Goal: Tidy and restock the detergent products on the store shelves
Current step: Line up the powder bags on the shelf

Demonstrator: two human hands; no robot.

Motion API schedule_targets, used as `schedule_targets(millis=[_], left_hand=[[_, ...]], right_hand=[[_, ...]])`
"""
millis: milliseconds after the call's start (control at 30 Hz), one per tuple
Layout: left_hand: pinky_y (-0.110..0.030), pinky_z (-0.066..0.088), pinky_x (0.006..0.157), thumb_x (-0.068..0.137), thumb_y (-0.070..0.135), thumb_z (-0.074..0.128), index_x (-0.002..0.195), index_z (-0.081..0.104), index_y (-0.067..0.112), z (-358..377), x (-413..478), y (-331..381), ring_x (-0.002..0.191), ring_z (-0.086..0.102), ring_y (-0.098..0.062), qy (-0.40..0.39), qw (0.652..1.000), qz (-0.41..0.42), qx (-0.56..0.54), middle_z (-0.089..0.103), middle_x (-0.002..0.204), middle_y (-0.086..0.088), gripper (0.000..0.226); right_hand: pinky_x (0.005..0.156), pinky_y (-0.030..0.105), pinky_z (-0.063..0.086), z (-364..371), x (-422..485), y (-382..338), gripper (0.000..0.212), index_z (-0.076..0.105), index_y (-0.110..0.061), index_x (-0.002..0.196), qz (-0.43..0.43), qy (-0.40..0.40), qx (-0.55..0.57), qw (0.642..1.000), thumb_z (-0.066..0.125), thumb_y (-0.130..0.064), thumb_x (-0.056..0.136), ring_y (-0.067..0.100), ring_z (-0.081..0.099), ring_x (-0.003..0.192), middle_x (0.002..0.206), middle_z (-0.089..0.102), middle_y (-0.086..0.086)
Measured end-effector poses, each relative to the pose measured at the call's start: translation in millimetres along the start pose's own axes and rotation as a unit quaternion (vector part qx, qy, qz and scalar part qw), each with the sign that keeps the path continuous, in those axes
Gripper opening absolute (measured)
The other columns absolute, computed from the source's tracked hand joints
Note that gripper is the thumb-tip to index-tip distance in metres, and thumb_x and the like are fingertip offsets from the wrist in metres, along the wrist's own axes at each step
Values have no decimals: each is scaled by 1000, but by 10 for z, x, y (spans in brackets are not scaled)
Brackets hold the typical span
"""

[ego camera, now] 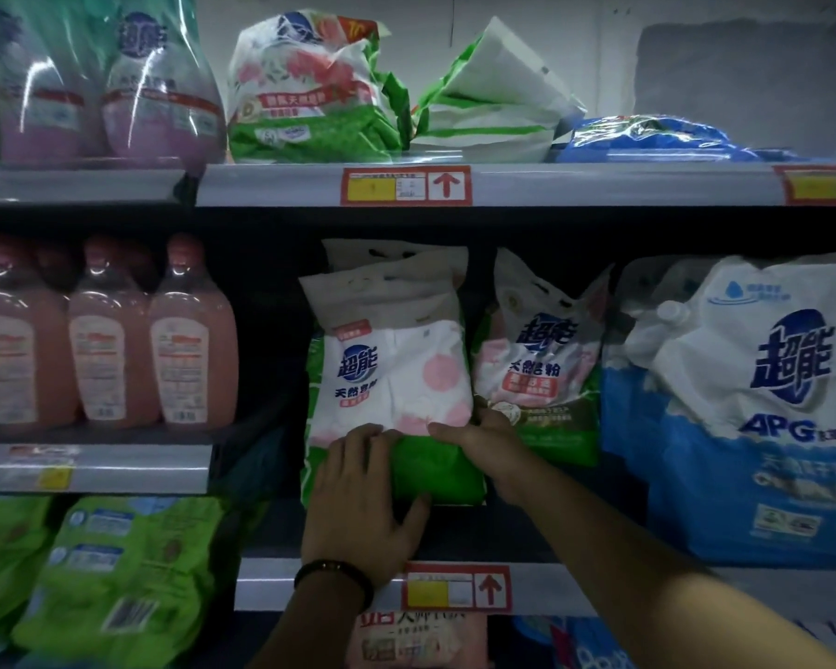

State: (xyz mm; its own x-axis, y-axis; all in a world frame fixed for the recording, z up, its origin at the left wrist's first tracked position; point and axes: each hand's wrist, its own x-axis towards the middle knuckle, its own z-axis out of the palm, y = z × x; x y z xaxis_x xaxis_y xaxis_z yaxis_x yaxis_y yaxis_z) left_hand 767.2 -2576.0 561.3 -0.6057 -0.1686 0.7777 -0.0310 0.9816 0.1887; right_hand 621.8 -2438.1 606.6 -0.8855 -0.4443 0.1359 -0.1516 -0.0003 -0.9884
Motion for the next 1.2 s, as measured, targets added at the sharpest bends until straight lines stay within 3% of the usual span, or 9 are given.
schedule_targets(millis=[200, 333, 567, 700, 800, 867, 1033, 1133, 1200], left_hand=[[-37, 44, 101, 84, 62, 57, 136, 48, 29, -26, -15, -1, 120, 46, -16, 16, 1000, -2, -18, 47, 132, 6, 62], [-35, 47, 96, 91, 61, 53, 135, 47, 29, -47, -16, -5, 115, 48, -13, 20, 998, -20, -49, 45, 130, 9, 55], [-33, 52, 85, 97, 51, 45, 119, 57, 38, -223, -28, 117, 106, 61, -13, 35, 981, -88, -169, 58, 123, 15, 28], [-36, 50, 92, 80, 83, 43, 128, 50, 39, -396, 133, 558, 109, 60, -22, -67, 962, -172, -199, 57, 123, 6, 66], [-42, 52, 98, 60, 102, 47, 132, 49, 31, -483, 273, 891, 111, 58, -25, -51, 955, -196, -217, 57, 123, -1, 101], [-43, 55, 98, 51, 102, 55, 139, 42, 32, -515, 349, 998, 109, 60, -27, -46, 936, -243, -253, 56, 121, -5, 114], [-35, 55, 93, 95, 49, 63, 139, 55, 27, -549, 406, 965, 109, 68, -32, 16, 933, -249, -261, 71, 122, -7, 50], [-36, 54, 96, 101, 35, 61, 134, 61, 20, -570, 456, 834, 112, 67, -29, -10, 920, -227, -318, 72, 122, -8, 36], [-34, 53, 91, 103, 31, 60, 129, 63, 15, -652, 476, 714, 109, 68, -27, -31, 904, -230, -358, 72, 117, -6, 31]], right_hand=[[78, 34, 63, 81, -257, -72, 57, 65, -20, 127, 18, 43, 24, 999, 94, -18, 78, 20, 72, 101, 116, 74, 0], [94, 41, 60, 285, -515, 10, 68, 61, -29, 136, -46, 139, 1, 989, 92, -14, 77, 19, 69, 109, 120, 72, -6], [88, 45, 61, 518, -953, -21, 59, 55, -38, 128, -110, 235, -93, 961, 83, -39, 76, 19, 70, 104, 116, 68, -9], [90, 47, 56, 614, -1225, -103, 63, 54, -31, 131, -114, 295, -151, 937, 29, -69, 86, 26, 63, 112, 124, 61, -1], [95, 43, 54, 668, -1371, -110, 47, 48, -24, 145, -107, 312, -263, 907, 46, -46, 104, 27, 62, 121, 134, 60, 5], [108, 39, 48, 690, -1450, -86, 53, 39, -20, 156, -90, 279, -289, 911, 49, -37, 107, 24, 54, 134, 147, 54, 4], [100, 43, 50, 555, -1582, 14, 59, 42, -33, 142, -168, 181, -366, 897, 70, -34, 89, 24, 48, 126, 134, 48, -2], [101, 40, 51, 342, -1624, -16, 67, 47, -41, 140, -165, 109, -293, 935, 79, -37, 81, 16, 47, 122, 127, 50, -9], [103, 33, 51, 178, -1637, -66, 52, 56, -39, 131, -163, 88, -244, 952, 80, -33, 85, 13, 53, 121, 127, 51, -10]])
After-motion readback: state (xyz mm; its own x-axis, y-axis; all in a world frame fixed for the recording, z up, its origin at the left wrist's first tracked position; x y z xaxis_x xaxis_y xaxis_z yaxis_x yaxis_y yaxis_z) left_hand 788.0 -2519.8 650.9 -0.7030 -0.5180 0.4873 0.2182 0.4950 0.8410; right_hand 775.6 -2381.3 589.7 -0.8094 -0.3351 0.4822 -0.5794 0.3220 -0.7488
